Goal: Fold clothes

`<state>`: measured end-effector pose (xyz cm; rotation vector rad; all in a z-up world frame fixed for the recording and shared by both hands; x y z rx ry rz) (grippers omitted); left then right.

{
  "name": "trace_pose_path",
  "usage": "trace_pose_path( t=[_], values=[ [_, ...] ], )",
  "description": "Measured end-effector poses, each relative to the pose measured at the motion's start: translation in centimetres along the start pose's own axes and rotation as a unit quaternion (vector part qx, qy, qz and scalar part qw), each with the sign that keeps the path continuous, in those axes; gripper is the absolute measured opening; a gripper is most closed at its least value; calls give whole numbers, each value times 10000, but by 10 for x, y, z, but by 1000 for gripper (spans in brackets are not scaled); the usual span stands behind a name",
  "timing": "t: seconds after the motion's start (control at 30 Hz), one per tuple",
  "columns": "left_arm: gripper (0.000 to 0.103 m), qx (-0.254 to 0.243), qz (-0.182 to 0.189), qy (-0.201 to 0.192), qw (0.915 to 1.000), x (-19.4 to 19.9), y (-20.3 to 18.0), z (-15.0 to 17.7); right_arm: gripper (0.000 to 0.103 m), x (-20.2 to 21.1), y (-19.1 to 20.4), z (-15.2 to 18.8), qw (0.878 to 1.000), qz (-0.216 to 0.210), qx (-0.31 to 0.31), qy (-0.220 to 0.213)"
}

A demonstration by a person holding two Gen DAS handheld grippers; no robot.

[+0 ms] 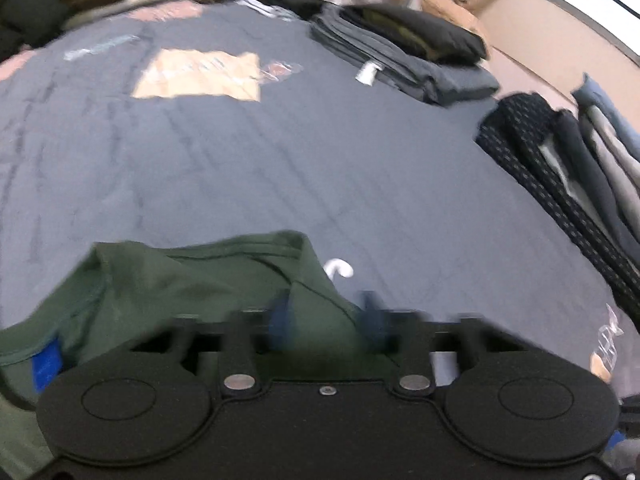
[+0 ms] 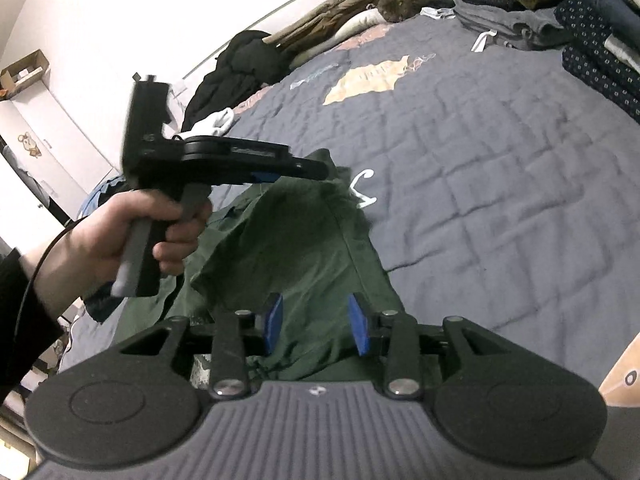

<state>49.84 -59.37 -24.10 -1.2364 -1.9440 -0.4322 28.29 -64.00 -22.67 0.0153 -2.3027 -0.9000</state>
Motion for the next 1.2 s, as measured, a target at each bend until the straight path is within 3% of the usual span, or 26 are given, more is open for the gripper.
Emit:
trace_pose_path(
  t=[0.23, 0.33, 0.37, 0.43, 0.6, 0.83, 0.97, 1.1, 1.2],
  values=[
    [9, -471, 121, -231, 9985, -14, -19, -33, 36, 3, 1, 0, 10000, -60, -67, 11],
    [14, -582, -66, -7, 9983, -35, -21, -39, 36, 3, 1, 0, 10000, -80, -36, 12],
    [16, -592, -139, 162, 9980, -44, -19, -34, 36, 2, 1, 1, 10000, -77, -31, 15],
    [36, -605, -359, 233, 9972, -43, -19, -28, 36, 2, 0, 1, 10000, -56, -10, 29],
    [46, -451, -451, -365, 9973, 14, -36, -12, 37, 2, -8, 0, 10000, 47, -31, 8],
    [47, -215, -591, -1166, 9912, 91, -61, 16, 37, 13, -19, -10, 9993, 246, 28, -286],
    [47, -6, -915, -1234, 9881, 97, -96, 59, 38, 33, -30, -28, 9977, 271, -319, -528],
    [47, -720, -1514, -1094, 9798, 80, -135, 81, 42, 64, -49, -49, 9928, 423, -467, -1019],
    [47, -1081, -1600, -1025, 9758, 69, -153, 88, 43, 77, -65, -56, 9895, 444, -706, -1184]
  ],
)
Point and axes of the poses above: each gripper's, at about its wrist camera, not at the fingertips, and x roughly against the way its jaws point, y to its left, z to its underside, the point moved 9 cm from there along -x, roughly the way its jaws point, and after that the axes turned 8 degrees about -x, right-handed, at the moved point
